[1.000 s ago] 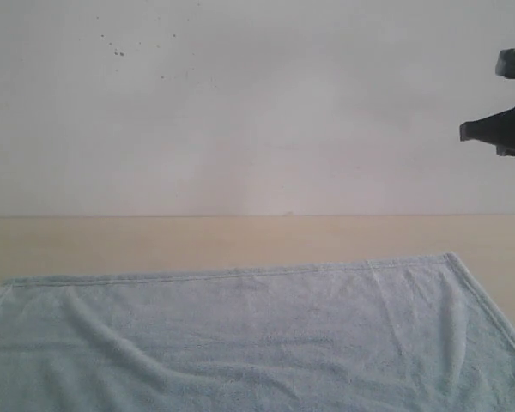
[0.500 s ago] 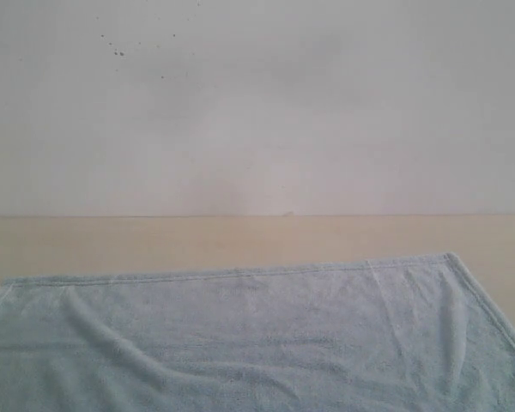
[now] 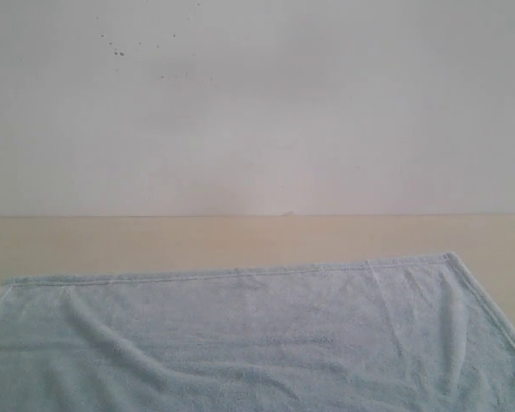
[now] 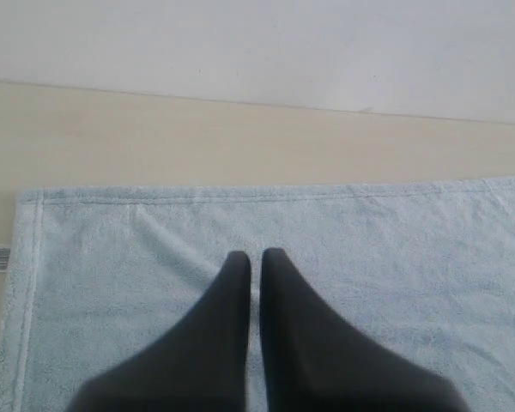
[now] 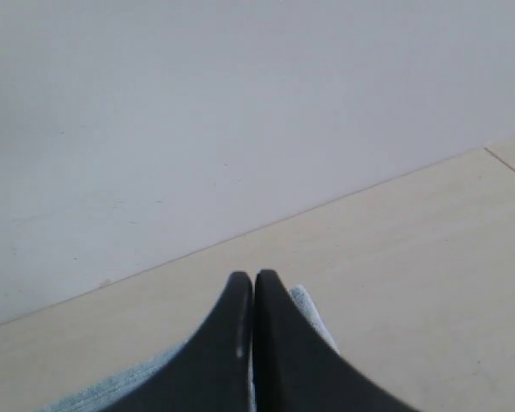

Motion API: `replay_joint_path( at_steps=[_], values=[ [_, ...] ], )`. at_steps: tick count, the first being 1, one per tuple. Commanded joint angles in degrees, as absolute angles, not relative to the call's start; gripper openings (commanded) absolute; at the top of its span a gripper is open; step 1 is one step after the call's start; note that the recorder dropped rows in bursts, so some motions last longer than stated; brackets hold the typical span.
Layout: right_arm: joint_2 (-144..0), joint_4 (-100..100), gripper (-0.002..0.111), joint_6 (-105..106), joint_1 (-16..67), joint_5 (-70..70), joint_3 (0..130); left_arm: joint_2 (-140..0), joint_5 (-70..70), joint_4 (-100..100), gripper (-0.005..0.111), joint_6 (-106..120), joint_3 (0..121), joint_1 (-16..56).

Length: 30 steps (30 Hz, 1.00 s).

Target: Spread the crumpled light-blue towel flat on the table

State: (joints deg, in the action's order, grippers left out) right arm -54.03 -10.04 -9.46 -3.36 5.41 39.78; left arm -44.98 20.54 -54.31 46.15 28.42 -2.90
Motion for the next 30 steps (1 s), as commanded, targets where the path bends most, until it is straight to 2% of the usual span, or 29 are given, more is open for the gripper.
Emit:
replay_joint_path(
  at_steps=[1,10,23,30],
  values=[
    [-53.81,-10.12,0.0,-9.47,-3.29,5.38,39.46,-44.74,20.8,-54.87,0.004,46.07,28.1,-2.63],
    [-53.81,-10.12,0.0,-9.47,-3.29,5.38,39.46,-44.33,20.7,-54.87,0.004,46.07,28.1,-2.75],
    [-53.81,-10.12,0.0,-9.47,-3.29,5.38,39.46,-30.99,20.57,-54.72,0.004,46.07,28.1,-2.55],
    [-48.64,-10.12,0.0,-9.47,-3.29,5.48,39.46,-25.95,20.57,-54.72,0.004,46.07,28.1,2.55]
  ],
)
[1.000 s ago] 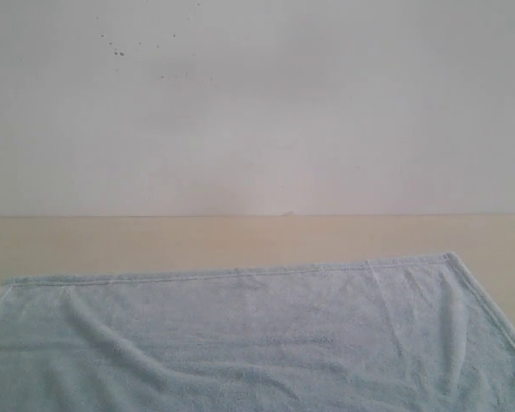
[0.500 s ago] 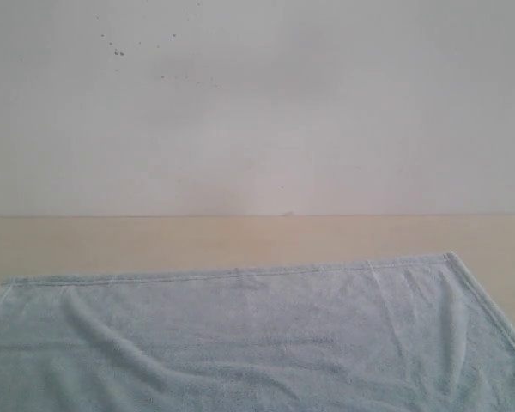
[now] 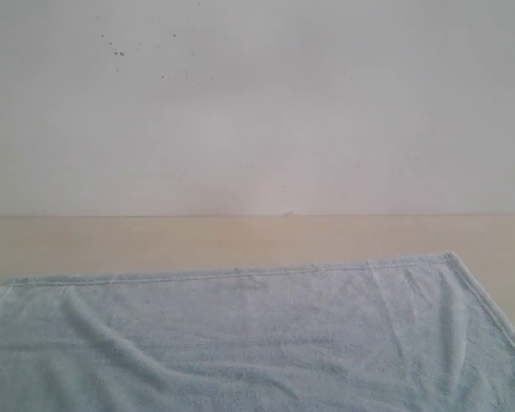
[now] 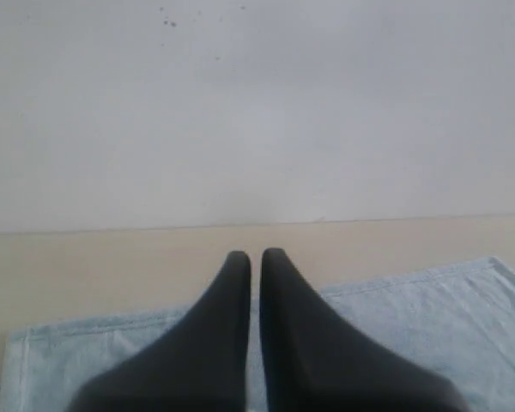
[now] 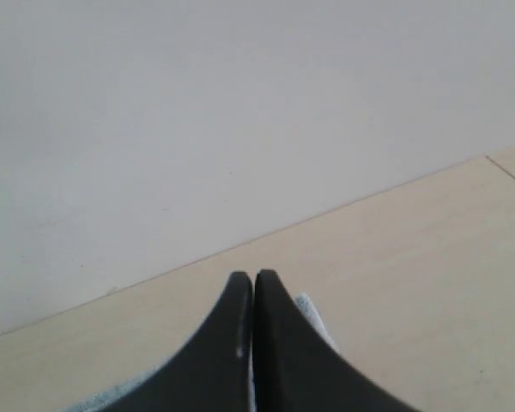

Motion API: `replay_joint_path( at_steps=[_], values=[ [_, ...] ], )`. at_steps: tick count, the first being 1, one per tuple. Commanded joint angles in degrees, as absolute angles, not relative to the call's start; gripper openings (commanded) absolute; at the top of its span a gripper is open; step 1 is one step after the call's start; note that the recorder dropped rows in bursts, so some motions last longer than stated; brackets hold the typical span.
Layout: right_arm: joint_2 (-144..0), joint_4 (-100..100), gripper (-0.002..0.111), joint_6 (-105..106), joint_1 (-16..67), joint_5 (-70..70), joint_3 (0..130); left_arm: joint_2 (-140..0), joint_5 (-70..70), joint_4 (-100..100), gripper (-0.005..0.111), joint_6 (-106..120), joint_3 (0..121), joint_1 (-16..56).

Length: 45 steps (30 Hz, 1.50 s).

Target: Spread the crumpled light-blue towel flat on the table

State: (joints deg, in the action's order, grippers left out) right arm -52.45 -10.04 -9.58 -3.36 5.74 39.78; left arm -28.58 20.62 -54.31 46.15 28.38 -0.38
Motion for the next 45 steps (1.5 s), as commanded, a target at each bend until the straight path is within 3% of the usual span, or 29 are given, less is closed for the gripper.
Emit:
replay_joint_path(
  at_steps=[1,14,28,45],
  values=[
    [-47.69,-10.12,0.0,-9.47,-3.29,5.48,39.46,-25.24,20.57,-54.62,0.004,46.18,28.1,3.27],
    [-35.42,-10.12,0.0,-9.47,-3.43,4.29,38.41,-16.45,20.35,-54.62,0.004,46.17,23.28,4.65],
    [-19.74,-10.12,0.0,-9.47,-3.41,0.64,23.98,-6.61,20.47,-54.62,0.004,46.17,5.91,4.65],
    [-5.63,-10.12,0.0,-9.47,-3.41,1.71,10.01,-5.21,20.55,-54.62,0.004,46.17,3.4,4.65]
  ],
)
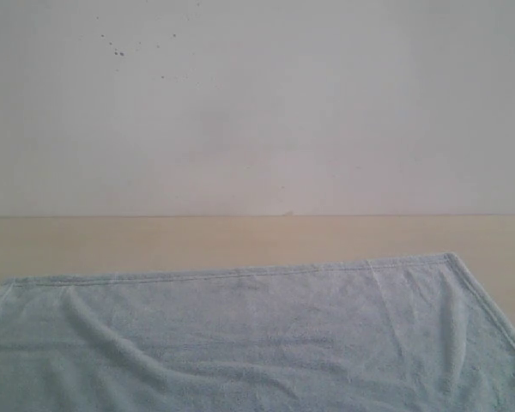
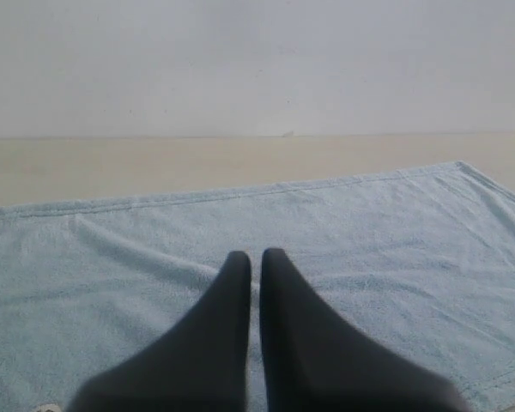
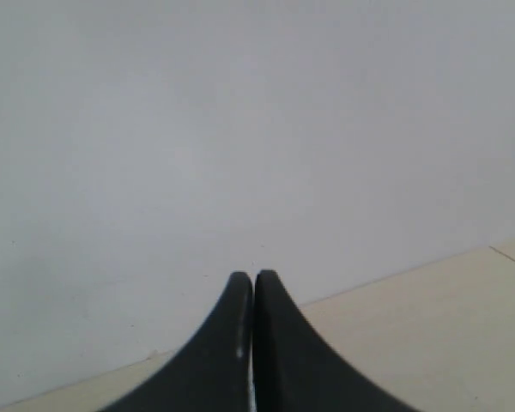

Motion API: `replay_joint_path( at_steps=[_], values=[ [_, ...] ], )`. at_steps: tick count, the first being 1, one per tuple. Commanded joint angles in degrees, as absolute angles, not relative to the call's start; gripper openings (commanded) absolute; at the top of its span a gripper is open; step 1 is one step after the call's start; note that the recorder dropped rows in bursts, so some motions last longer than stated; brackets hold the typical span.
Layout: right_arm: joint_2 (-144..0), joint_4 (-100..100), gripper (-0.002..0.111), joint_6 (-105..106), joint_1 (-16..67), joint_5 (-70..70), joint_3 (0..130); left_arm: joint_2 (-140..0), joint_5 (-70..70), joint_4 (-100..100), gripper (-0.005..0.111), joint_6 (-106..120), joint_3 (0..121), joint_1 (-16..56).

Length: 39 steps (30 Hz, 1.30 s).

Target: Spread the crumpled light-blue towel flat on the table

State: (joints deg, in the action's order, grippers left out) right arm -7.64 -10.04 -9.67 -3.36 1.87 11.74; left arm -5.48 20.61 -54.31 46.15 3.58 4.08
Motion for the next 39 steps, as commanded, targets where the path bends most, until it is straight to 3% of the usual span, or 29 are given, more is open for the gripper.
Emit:
replay_joint_path(
  at_steps=[1,24,31,39],
  values=[
    [-5.17,-10.12,0.0,-9.47,-3.41,1.71,9.53,-5.21,20.55,-54.62,0.004,46.17,3.4,4.65],
    [-0.91,-10.12,0.0,-9.22,-3.41,1.62,8.92,-5.21,20.55,-54.62,0.004,46.17,3.4,4.65],
    [0.0,-10.12,0.0,-5.38,-3.41,1.71,0.13,-5.21,20.55,-54.62,0.004,46.17,3.4,4.65],
    [0.0,-10.12,0.0,5.11,-3.41,2.11,0.0,-5.21,20.4,-54.62,0.004,46.17,3.26,4.65]
  ],
)
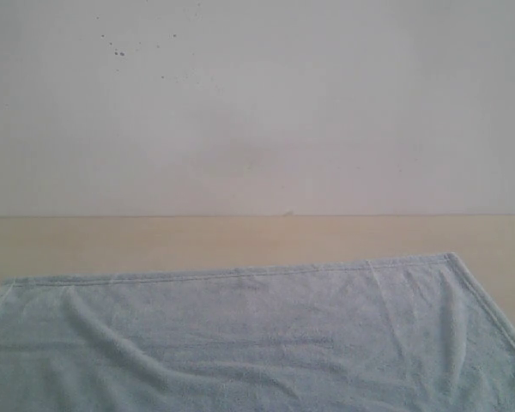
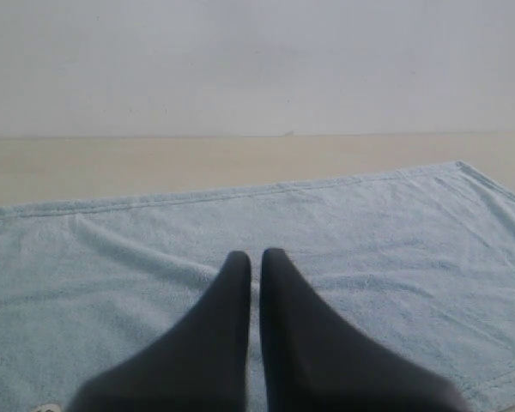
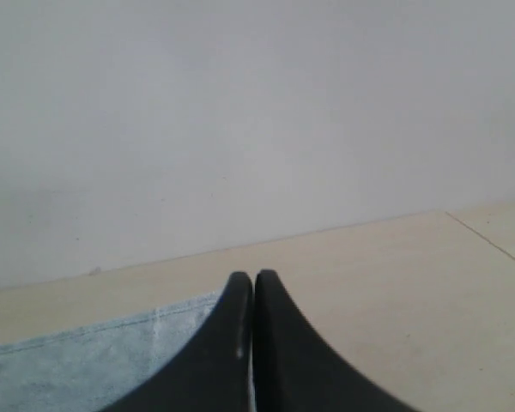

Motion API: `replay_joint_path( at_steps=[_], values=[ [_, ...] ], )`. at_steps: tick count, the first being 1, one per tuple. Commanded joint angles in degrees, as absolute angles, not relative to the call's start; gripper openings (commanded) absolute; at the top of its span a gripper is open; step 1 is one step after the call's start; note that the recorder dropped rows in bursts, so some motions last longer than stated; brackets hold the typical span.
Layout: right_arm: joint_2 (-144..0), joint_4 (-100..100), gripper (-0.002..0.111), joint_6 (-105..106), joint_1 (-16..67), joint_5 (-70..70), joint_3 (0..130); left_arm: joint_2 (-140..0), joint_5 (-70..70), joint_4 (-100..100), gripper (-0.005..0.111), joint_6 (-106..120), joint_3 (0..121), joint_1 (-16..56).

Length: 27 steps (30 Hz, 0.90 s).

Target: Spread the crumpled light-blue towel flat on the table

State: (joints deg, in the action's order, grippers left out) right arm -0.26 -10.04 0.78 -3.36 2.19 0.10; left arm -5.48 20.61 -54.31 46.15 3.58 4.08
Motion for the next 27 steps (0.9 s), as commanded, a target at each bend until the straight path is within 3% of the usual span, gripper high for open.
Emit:
replay_joint_path(
  at_steps=[1,13,20,27],
  values=[
    [0.0,-10.12,0.0,5.39,-3.41,2.11,0.0,-5.21,20.42,-54.51,0.004,46.17,3.11,4.65],
    [0.0,-10.12,0.0,5.54,-3.41,1.63,0.0,-5.09,16.55,-39.48,0.004,46.17,0.0,4.55],
    [0.0,-10.12,0.0,5.44,-3.41,1.64,0.0,-5.09,15.83,-5.02,0.004,46.17,0.0,4.55],
    [0.0,-10.12,0.0,5.34,-3.41,1.61,0.0,-5.09,15.83,-4.35,0.004,46.17,0.0,4.55]
  ],
)
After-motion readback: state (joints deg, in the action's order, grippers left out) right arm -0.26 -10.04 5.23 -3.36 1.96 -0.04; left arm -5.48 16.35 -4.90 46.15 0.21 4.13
